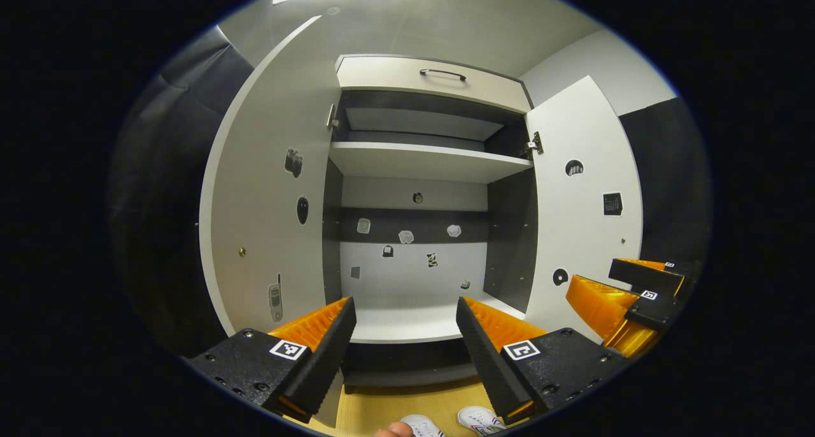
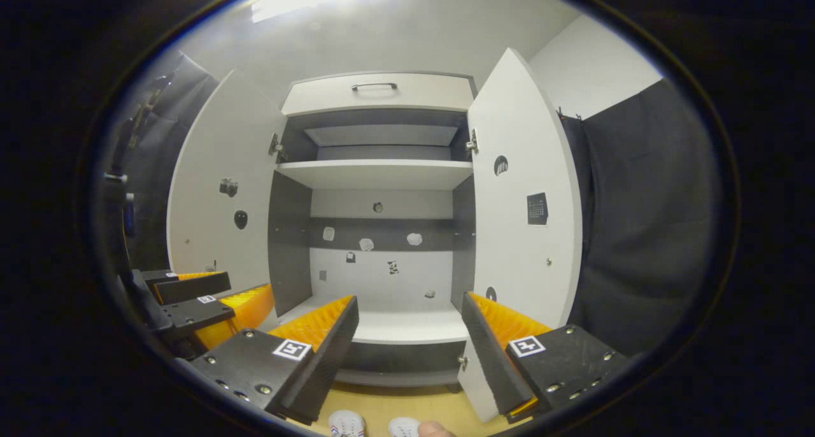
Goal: Grab one shoe with the right hand and put it into the shoe cabinet, grab the other shoe with the left hand and put it into the shoe cabinet; then close the right door with the right hand and the left door with the left hand.
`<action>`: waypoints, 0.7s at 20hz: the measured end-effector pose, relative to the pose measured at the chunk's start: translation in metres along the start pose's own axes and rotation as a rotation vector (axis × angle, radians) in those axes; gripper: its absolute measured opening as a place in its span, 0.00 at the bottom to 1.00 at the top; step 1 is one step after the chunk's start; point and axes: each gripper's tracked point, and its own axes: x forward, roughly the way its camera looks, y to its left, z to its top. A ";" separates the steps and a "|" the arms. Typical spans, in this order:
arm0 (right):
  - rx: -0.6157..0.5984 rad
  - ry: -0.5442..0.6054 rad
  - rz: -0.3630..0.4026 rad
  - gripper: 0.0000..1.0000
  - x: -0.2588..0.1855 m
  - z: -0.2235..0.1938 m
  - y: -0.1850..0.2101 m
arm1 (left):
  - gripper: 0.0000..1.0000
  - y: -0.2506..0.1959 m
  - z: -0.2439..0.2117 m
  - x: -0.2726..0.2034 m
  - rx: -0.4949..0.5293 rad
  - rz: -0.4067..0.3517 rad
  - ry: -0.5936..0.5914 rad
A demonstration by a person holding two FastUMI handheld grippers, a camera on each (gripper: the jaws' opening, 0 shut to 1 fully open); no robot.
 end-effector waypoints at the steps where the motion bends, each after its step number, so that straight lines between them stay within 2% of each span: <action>1: 0.002 0.001 -0.002 0.97 0.000 0.000 0.000 | 0.96 0.002 -0.001 0.001 0.000 0.003 0.001; 4: -0.001 0.017 -0.010 0.97 0.003 -0.005 -0.003 | 0.96 0.005 -0.001 0.001 0.002 0.012 0.003; 7: -0.005 0.085 -0.004 0.97 0.008 -0.037 -0.008 | 0.96 0.013 0.000 0.001 0.009 0.034 -0.001; 9: -0.012 0.171 0.000 0.95 0.009 -0.073 -0.012 | 0.96 0.019 -0.001 0.001 0.012 0.053 -0.002; 12: -0.024 0.341 0.021 0.98 0.005 -0.145 -0.011 | 0.96 0.026 -0.004 0.000 0.010 0.072 0.007; 14: -0.033 0.446 0.035 0.84 -0.004 -0.191 -0.008 | 0.96 0.029 -0.008 0.000 0.008 0.081 0.017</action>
